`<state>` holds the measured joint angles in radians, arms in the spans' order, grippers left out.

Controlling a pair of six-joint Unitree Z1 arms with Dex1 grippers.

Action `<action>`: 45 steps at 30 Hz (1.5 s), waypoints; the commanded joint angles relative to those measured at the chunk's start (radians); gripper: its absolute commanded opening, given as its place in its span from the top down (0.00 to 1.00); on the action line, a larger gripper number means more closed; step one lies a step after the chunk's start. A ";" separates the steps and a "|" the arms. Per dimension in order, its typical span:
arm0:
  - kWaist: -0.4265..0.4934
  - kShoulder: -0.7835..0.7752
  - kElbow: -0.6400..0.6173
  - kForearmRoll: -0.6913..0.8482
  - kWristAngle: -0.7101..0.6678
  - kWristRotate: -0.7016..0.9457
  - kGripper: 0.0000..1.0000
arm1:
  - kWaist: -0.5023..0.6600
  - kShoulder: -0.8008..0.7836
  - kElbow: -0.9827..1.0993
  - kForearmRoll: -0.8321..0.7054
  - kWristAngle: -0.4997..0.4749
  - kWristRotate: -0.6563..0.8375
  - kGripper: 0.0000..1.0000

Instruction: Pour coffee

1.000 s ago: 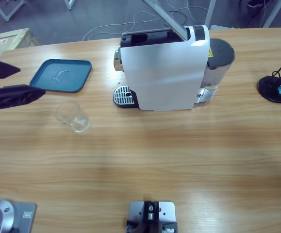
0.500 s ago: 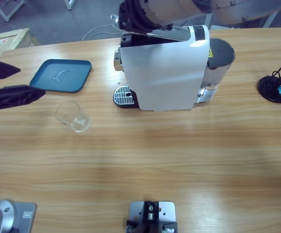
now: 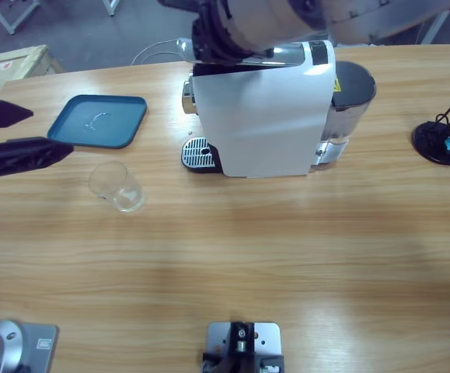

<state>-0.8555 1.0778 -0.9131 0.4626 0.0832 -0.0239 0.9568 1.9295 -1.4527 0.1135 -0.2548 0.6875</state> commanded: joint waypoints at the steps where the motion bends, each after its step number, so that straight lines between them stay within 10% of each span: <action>1: -0.009 0.031 0.033 0.013 0.006 -0.011 0.00 | 0.015 0.210 0.100 0.092 0.046 0.010 1.00; 14: -0.009 0.024 0.034 0.011 0.009 -0.021 0.00 | -0.009 0.128 0.099 0.113 0.001 -0.069 1.00; 15: -0.009 0.025 0.034 0.010 0.010 -0.024 0.00 | -0.009 0.079 0.095 0.133 -0.003 -0.127 0.83; 16: -0.009 0.028 0.037 0.010 0.013 -0.035 0.00 | -0.009 0.002 0.066 0.195 -0.020 -0.183 0.11; 17: -0.009 0.030 0.044 0.008 0.021 -0.063 0.00 | -0.009 -0.070 0.040 0.243 -0.031 -0.241 0.00; 31: -0.044 0.132 0.349 -0.216 0.212 -0.503 0.00 | 0.068 -0.748 0.494 0.442 0.034 -0.276 0.00; 45: -0.116 0.445 0.425 -0.466 0.398 -0.540 0.01 | 0.068 -0.821 0.572 0.522 0.055 -0.221 0.00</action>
<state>-0.9575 1.3955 -0.5354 0.0851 0.4138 -0.5443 1.0127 1.1388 -0.9375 0.6196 -0.2118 0.4380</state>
